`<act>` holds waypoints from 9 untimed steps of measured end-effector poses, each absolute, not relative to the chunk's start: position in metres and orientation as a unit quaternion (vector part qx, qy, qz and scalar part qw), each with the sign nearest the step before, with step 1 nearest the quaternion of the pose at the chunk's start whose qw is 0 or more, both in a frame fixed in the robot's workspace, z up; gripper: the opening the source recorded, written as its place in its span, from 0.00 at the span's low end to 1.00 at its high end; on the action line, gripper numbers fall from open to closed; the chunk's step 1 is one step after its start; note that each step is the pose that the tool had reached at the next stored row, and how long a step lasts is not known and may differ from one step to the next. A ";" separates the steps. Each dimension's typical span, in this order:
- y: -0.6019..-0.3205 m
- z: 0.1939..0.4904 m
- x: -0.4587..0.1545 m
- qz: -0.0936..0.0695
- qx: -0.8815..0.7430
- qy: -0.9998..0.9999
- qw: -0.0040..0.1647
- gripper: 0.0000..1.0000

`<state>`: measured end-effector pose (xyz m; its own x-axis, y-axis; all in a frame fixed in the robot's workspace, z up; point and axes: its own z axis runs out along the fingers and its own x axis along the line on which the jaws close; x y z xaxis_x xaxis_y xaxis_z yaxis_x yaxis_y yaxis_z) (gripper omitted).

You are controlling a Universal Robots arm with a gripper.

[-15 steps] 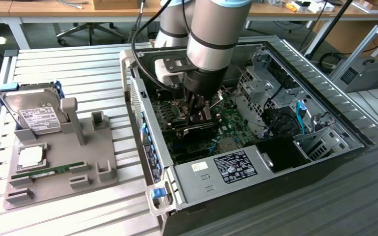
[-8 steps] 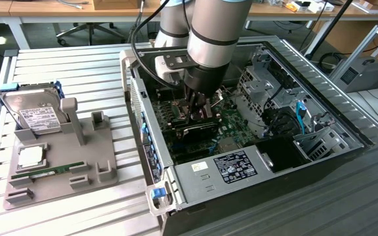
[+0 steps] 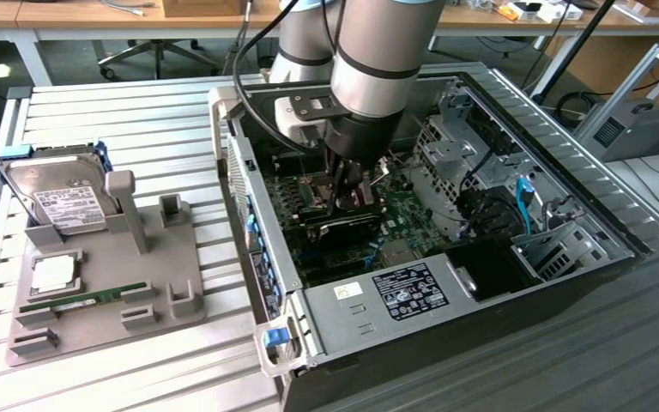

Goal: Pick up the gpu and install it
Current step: 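Press down on the gpu until it lock into place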

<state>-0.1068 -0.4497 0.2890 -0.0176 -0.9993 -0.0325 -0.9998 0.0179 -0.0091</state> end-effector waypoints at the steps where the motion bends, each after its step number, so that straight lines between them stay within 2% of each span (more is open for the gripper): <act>1: -0.450 0.289 -0.107 0.008 -0.701 0.713 0.015 0.11; 9: -0.450 0.308 -0.107 0.008 -0.701 0.713 0.014 0.11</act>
